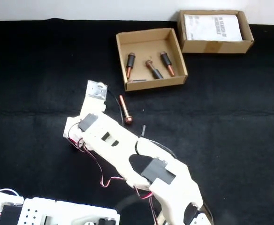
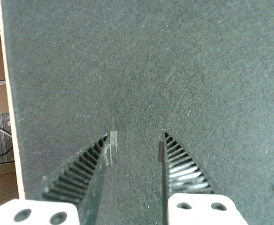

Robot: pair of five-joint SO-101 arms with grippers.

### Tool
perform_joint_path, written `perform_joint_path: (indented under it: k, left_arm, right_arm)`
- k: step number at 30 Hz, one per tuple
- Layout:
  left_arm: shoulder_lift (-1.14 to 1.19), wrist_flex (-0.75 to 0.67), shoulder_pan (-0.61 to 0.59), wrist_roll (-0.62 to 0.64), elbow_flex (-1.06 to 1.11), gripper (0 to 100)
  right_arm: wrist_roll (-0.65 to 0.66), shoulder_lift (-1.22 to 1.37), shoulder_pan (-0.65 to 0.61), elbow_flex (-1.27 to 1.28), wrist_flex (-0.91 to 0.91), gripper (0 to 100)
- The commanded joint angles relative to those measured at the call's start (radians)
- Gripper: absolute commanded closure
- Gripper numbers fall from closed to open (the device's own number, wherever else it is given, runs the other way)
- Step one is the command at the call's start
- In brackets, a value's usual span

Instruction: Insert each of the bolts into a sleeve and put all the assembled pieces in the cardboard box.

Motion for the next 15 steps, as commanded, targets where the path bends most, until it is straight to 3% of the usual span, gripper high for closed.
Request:
perform_joint_path:
  k: [1,6,12,15]
  left_arm:
    - [-0.012,-0.005,0.013,-0.006,-0.004,84]
    - [-0.012,-0.005,0.013,-0.006,-0.002,84]
    - [-0.012,-0.04,0.013,-0.072,0.045,84]
    - [-0.012,-0.078,0.008,-0.074,0.067,84]
  right_arm:
    - [0.023,-0.007,-0.01,-0.053,0.056,91.4]
    - [0.097,-0.007,-0.05,-0.053,0.084,90.9]
    - [0.1,-0.001,-0.068,-0.074,0.079,77.1]
    - [0.101,0.002,-0.067,-0.104,0.077,76.4]
